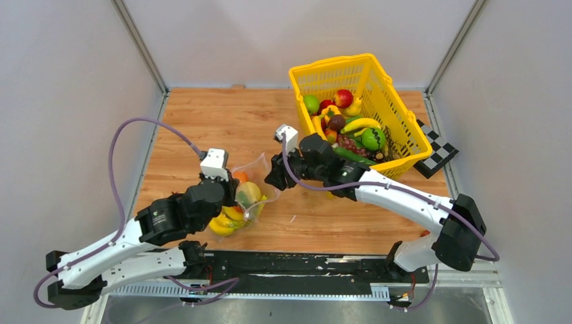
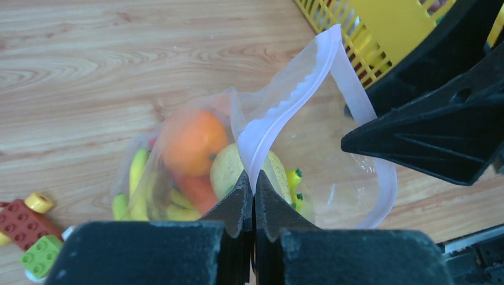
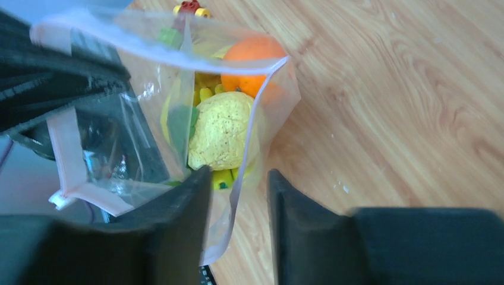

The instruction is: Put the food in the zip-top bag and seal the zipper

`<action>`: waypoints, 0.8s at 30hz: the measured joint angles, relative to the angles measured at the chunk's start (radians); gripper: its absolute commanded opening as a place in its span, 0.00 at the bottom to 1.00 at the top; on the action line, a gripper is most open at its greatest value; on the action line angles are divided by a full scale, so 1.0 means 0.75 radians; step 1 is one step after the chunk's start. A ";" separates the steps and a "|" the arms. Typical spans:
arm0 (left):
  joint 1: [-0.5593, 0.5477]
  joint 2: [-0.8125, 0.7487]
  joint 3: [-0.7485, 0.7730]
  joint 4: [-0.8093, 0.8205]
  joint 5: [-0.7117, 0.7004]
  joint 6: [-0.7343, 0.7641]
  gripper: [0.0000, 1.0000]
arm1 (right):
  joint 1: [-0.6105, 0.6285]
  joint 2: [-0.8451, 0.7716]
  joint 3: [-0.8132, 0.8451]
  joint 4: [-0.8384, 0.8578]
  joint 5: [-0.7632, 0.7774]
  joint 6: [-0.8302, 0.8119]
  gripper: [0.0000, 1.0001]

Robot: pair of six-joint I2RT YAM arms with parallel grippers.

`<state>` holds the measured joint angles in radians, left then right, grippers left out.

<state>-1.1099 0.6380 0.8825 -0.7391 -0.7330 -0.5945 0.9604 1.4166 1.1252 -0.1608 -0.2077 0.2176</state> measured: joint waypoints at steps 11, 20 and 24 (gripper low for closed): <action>0.000 0.022 -0.042 0.168 0.106 -0.013 0.00 | -0.063 -0.373 0.018 -0.190 0.157 -0.061 0.87; 0.000 0.008 -0.078 0.209 0.145 -0.030 0.00 | -0.311 -0.473 0.072 -0.341 0.701 -0.154 0.95; 0.000 0.011 -0.085 0.219 0.171 -0.039 0.00 | -0.497 -0.436 0.072 -0.397 0.805 -0.153 0.96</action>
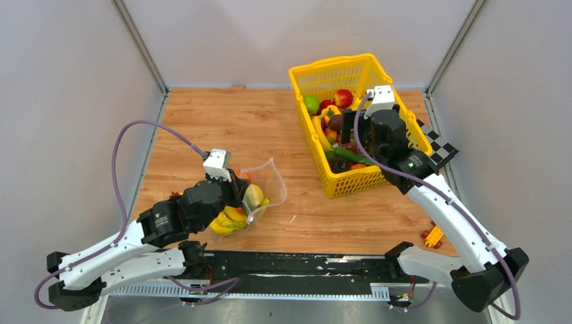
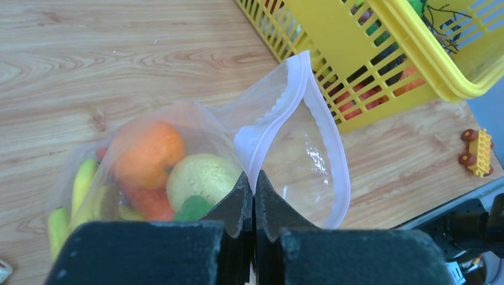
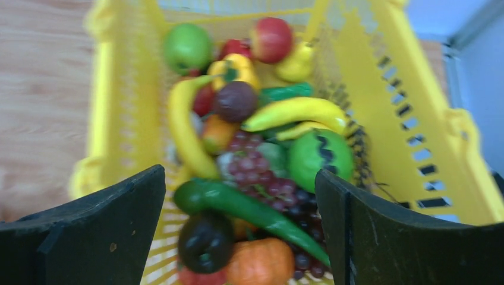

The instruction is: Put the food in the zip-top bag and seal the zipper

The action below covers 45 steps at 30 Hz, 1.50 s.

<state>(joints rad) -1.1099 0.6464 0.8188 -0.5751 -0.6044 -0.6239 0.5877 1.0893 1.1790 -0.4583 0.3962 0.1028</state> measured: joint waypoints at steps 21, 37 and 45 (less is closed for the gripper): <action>0.000 -0.004 -0.033 0.055 0.062 -0.024 0.00 | -0.470 0.435 -0.050 -0.017 -0.098 -0.019 0.98; 0.000 -0.006 -0.039 0.055 0.077 -0.032 0.00 | -0.524 0.570 -0.046 0.082 -0.230 -0.091 0.74; 0.000 -0.007 -0.041 0.056 0.089 -0.033 0.00 | -0.532 0.573 -0.047 0.093 -0.274 -0.087 0.59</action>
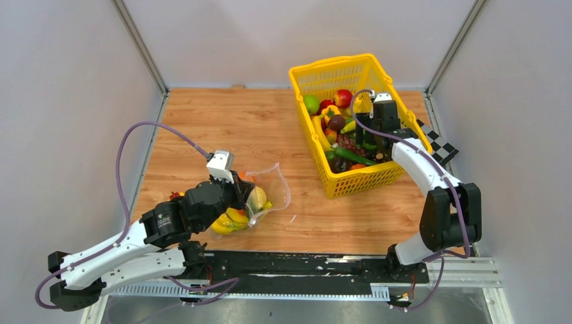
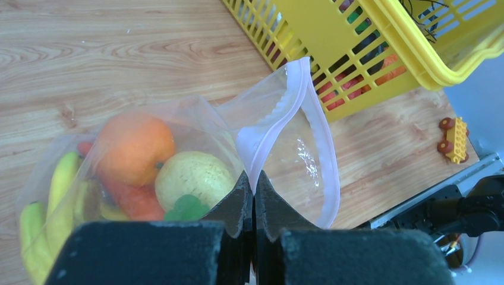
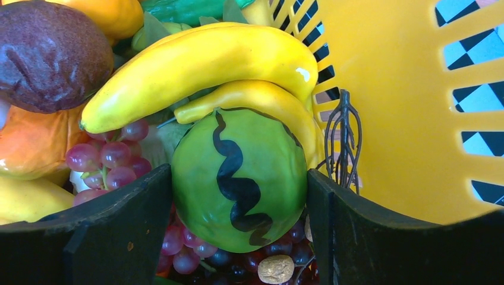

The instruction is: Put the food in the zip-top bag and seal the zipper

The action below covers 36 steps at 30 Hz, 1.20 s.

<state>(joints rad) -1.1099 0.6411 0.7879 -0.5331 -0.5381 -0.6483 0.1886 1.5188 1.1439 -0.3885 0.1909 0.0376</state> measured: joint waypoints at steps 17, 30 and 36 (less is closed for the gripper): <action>0.000 0.019 -0.011 0.019 0.028 0.001 0.00 | -0.009 -0.346 -0.184 0.072 -0.434 0.154 0.54; 0.000 0.033 -0.018 0.041 0.060 -0.001 0.00 | -0.009 -0.644 -0.292 0.138 -0.643 0.317 0.50; 0.000 0.020 -0.029 0.063 0.078 -0.002 0.00 | -0.009 -0.802 -0.345 0.192 -0.766 0.382 0.49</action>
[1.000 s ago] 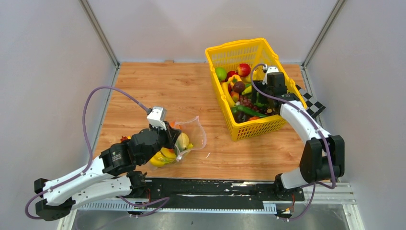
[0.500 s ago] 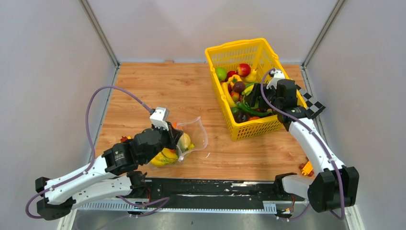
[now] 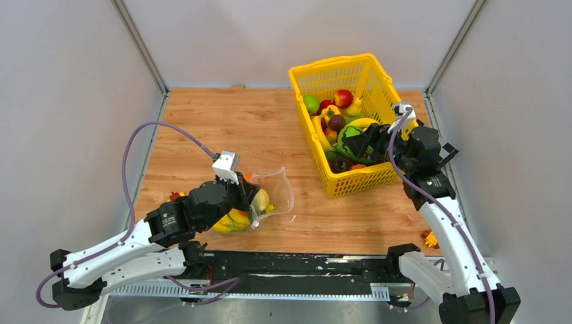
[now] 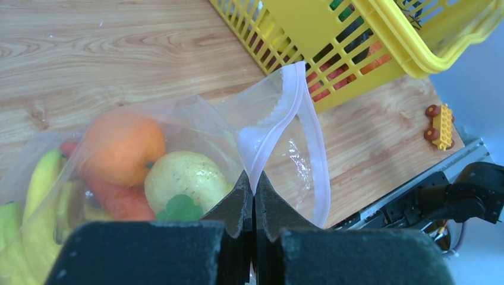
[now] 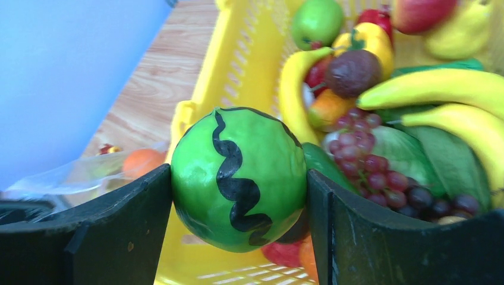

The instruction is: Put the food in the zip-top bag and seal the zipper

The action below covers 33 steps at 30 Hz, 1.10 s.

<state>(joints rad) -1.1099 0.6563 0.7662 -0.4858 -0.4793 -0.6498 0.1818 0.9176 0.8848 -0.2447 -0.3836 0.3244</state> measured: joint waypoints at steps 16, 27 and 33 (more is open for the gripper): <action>0.000 0.015 0.003 0.046 0.058 0.002 0.00 | 0.079 -0.024 -0.011 0.160 -0.670 0.050 0.50; 0.000 0.044 0.014 0.056 0.084 0.002 0.00 | 0.509 0.086 0.095 0.010 -0.746 -0.239 0.49; 0.000 0.039 0.014 0.056 0.099 0.005 0.00 | 0.625 0.183 0.100 -0.045 -0.632 -0.298 0.47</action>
<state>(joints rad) -1.1099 0.6853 0.7769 -0.4438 -0.4053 -0.6460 0.6502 1.0550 0.9600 -0.2787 -0.8577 0.1013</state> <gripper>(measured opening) 0.008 0.759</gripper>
